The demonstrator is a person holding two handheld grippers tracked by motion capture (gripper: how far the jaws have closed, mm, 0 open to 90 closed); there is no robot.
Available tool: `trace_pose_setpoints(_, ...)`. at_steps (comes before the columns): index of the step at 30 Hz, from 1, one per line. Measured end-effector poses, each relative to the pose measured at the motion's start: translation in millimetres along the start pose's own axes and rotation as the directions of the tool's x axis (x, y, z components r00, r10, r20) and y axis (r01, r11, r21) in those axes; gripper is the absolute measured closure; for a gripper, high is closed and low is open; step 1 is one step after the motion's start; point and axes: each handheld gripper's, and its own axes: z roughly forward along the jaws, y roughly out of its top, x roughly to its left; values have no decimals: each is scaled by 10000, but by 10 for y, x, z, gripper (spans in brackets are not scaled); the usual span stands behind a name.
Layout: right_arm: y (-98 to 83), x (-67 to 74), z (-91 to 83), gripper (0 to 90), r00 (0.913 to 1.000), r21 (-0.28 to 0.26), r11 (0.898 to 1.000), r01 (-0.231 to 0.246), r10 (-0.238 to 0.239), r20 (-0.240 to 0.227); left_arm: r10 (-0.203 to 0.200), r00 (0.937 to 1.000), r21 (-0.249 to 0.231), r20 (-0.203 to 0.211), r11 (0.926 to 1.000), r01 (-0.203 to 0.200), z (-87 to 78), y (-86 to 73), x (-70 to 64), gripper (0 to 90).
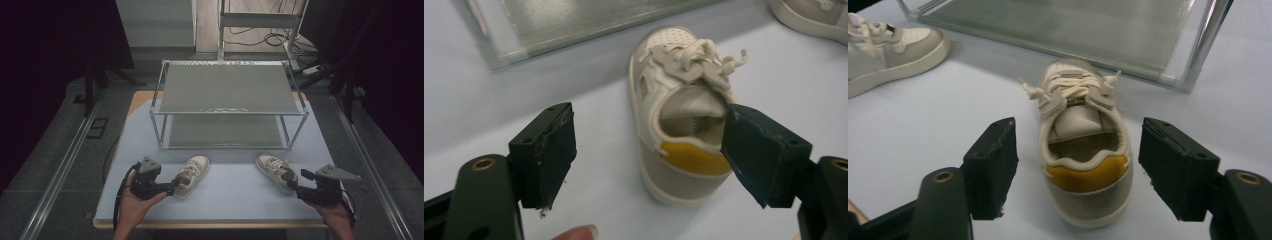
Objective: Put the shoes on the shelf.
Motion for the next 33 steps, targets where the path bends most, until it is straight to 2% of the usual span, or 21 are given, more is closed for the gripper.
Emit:
trace_pose_setpoints(7,110,-25,123,247,9999,644,9978,165,-163,-24,131,9996,489,235,9987,-142,146,95,-59,217)
trace_pose_setpoints(12,247,-45,240,223,9995,1038,9941,311,-311,-15,227,9991,993,356,9947,-262,284,178,-75,213)
trace_pose_setpoints(16,291,-63,306,213,9994,1258,9915,338,-342,11,262,9989,1211,382,9922,-307,341,203,-90,208)
trace_pose_setpoints(18,313,-66,368,203,9989,1555,9868,463,-473,25,319,9989,1335,329,9904,-360,355,229,-103,201)
trace_pose_setpoints(22,327,-76,427,195,9988,1836,9818,479,-489,9,327,9987,1295,389,9909,-375,335,246,-124,195)
trace_pose_setpoints(23,333,-78,464,190,9981,2051,9770,590,-617,68,363,9979,1334,537,9901,-432,328,256,-150,189)
trace_pose_setpoints(25,336,-81,488,188,9977,2180,9739,632,-668,89,449,9972,1495,600,9873,-534,352,263,-182,180)
trace_pose_setpoints(27,338,-84,500,187,9978,2241,9726,617,-654,88,481,9971,1560,593,9861,-569,365,266,-193,172)
trace_pose_setpoints(28,338,-84,527,186,9978,2345,9702,618,-656,80,516,9971,1751,567,9827,-608,414,276,-210,167)
trace_pose_setpoints(30,336,-80,543,185,9977,2414,9683,635,-674,77,518,9973,1843,530,9810,-608,437,280,-214,160)
trace_pose_setpoints(31,328,-68,575,184,9973,2571,9640,682,-729,87,575,9976,2026,391,9772,-643,480,286,-218,156)
trace_pose_setpoints(33,325,-65,586,184,9974,2610,9630,672,-720,88,602,9975,2100,378,9754,-669,497,287,-216,152)
